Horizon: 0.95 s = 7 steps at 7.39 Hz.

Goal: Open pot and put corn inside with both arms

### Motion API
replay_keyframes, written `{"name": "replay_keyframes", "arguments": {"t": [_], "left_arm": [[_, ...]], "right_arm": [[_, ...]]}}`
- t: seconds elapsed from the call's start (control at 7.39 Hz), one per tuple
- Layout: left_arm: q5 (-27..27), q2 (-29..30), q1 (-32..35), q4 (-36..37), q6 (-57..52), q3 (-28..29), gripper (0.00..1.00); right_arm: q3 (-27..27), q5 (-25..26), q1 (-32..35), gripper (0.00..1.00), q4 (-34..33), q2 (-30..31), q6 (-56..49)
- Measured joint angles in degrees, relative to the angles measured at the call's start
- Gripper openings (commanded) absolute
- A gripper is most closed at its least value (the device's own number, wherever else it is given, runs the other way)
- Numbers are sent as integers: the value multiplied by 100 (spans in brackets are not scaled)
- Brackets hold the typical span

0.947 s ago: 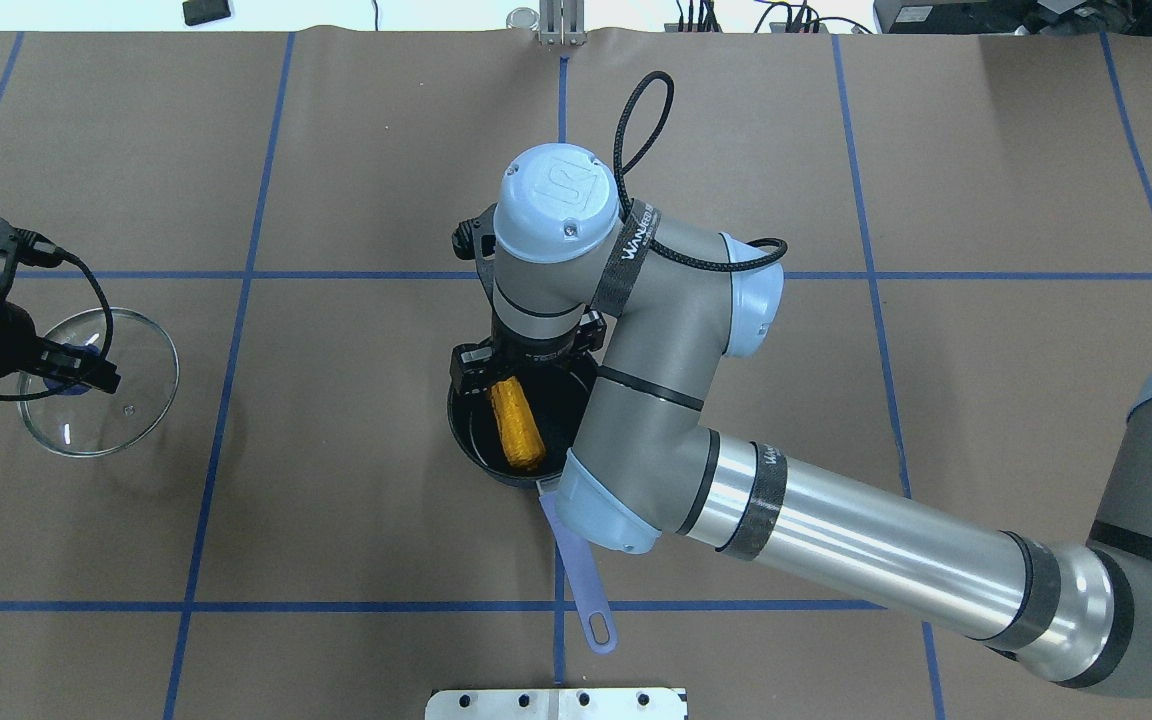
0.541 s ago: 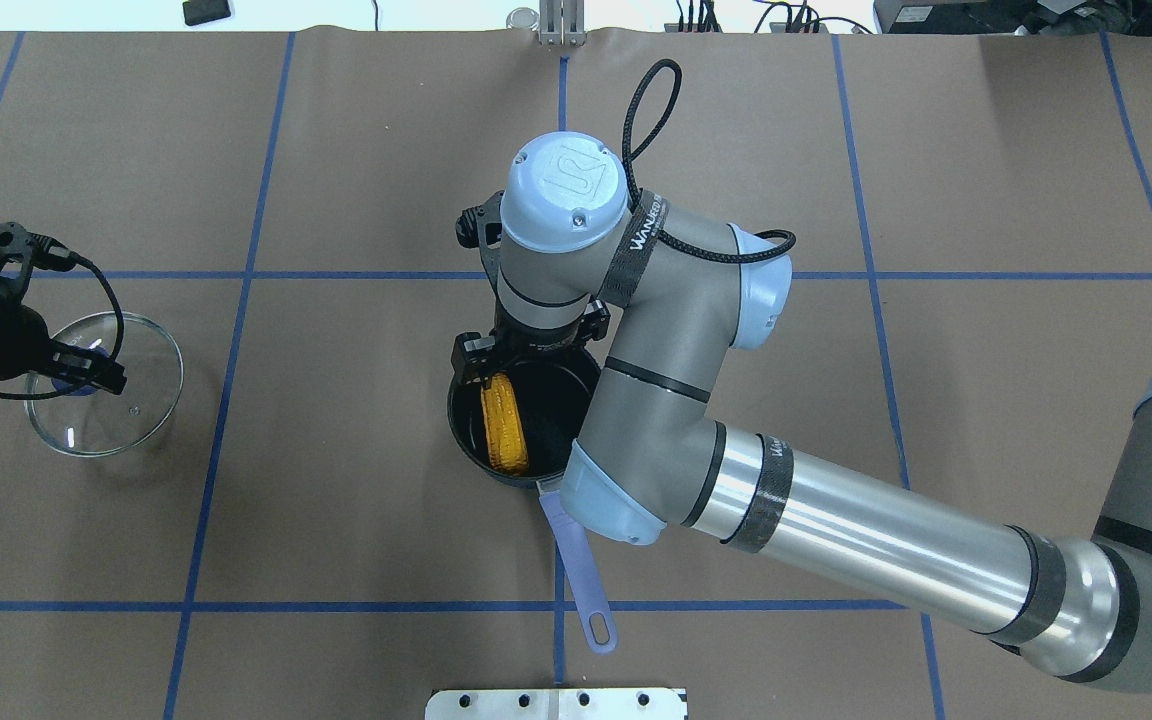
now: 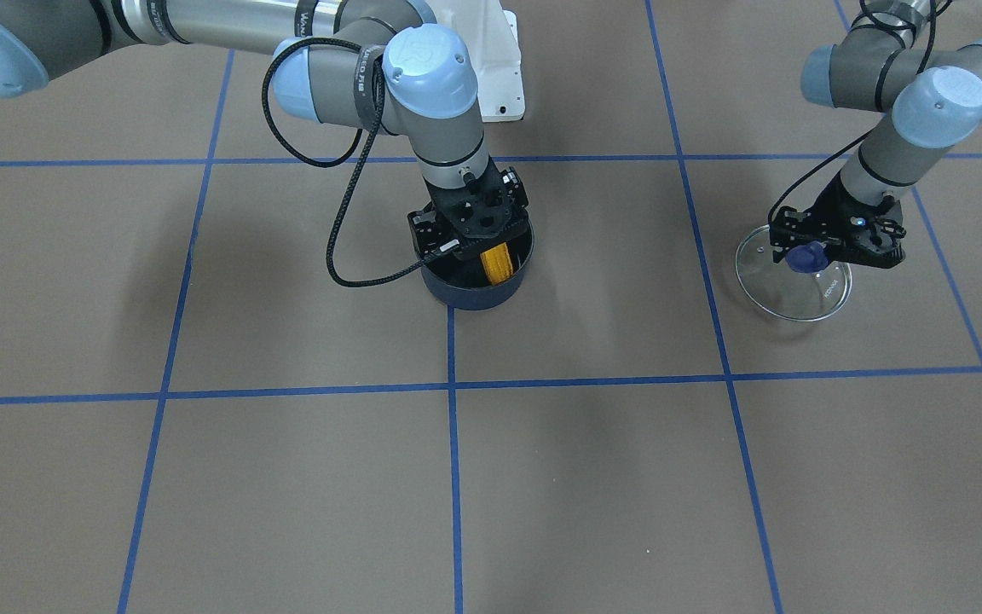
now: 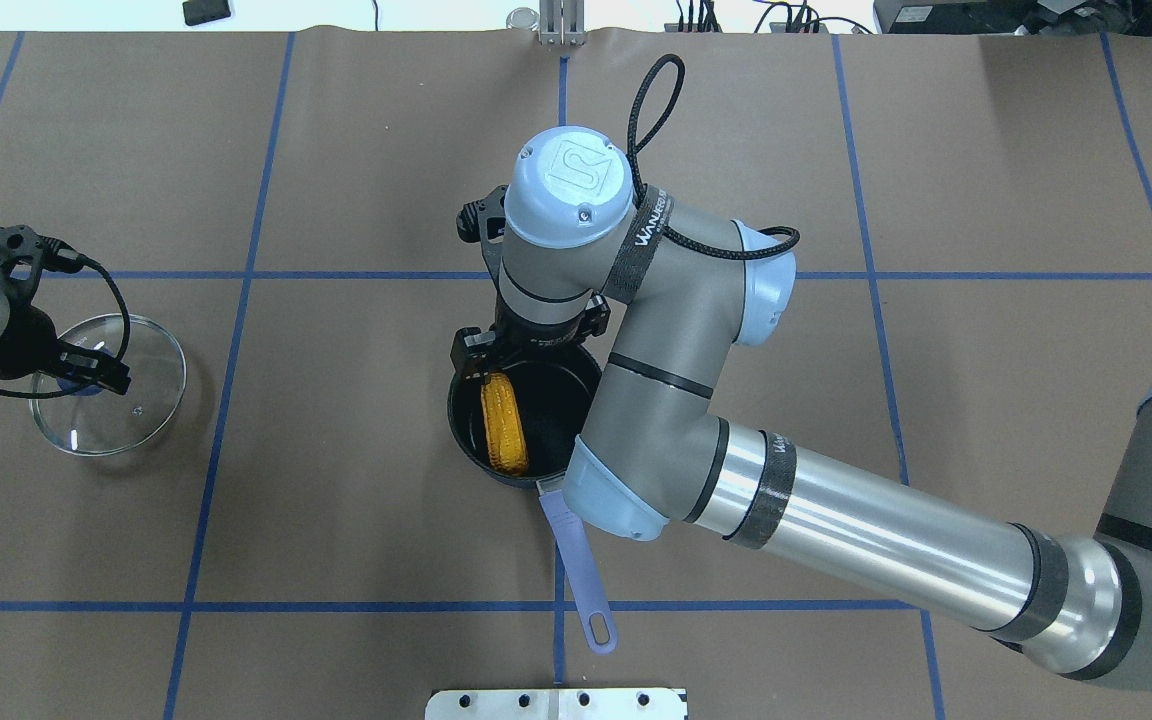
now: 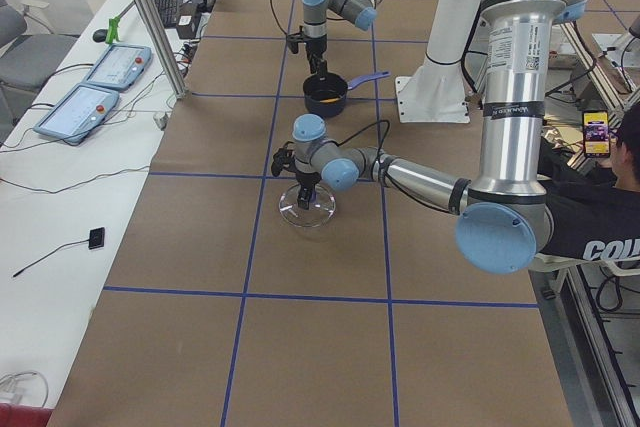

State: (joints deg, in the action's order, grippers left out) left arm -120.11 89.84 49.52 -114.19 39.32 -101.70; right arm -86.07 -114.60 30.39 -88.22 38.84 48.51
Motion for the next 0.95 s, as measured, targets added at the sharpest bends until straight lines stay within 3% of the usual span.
{"name": "replay_keyframes", "arguments": {"t": [0.41,0.81,0.95], "left_arm": [[13,109,-3,-4,-3,176,61],[13,143,-3,9,-5,237,65],[14,146,-3,10,-9,259,73]], "right_arm": [[-6,0,2,100,6,6,-1],[-6,-1,13,100,201,96,-3],[-4,-6,27,100,355,175,-2]]}}
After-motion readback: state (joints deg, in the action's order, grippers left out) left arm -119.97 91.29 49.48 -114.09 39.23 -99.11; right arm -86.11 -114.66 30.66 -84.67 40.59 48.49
